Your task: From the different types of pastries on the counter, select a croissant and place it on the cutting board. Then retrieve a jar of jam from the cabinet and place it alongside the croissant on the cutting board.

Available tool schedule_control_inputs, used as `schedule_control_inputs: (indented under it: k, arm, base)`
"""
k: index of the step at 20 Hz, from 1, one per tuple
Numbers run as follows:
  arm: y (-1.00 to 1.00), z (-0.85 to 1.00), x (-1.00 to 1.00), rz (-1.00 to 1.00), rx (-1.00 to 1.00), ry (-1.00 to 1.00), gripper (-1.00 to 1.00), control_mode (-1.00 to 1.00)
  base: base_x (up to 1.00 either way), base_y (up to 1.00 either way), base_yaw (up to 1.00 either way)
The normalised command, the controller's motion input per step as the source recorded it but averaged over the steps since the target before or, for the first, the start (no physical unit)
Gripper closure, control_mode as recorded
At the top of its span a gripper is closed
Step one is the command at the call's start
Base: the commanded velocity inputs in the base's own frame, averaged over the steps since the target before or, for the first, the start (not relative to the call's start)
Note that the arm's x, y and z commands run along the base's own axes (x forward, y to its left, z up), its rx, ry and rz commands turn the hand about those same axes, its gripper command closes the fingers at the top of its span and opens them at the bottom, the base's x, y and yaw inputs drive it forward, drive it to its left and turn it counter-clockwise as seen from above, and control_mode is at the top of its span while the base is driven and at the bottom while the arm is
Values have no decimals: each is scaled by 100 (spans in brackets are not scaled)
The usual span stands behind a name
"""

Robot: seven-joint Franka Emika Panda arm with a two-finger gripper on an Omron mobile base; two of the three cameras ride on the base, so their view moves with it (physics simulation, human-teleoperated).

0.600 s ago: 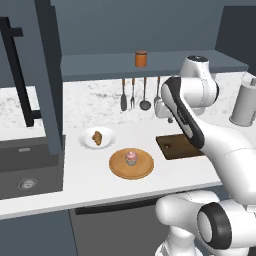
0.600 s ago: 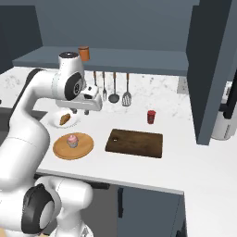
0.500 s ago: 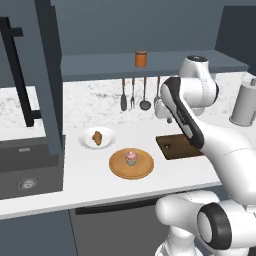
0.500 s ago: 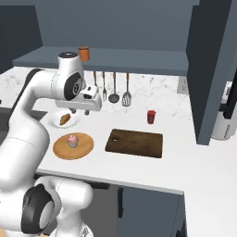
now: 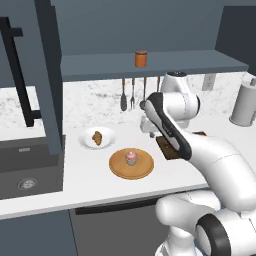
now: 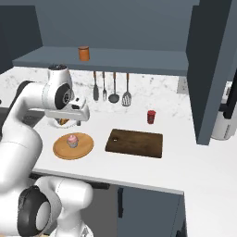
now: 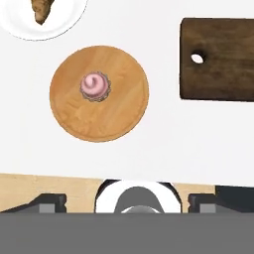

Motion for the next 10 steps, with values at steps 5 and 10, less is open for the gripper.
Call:
schedule_control_inputs:
  k: [5, 10]
  arm:
    - [75, -72, 40, -3, 4, 19, -100, -100]
    - [73, -17, 68, -5, 1, 19, -100, -100]
  base:
    - [0, 0, 0]
    - [0, 0, 0]
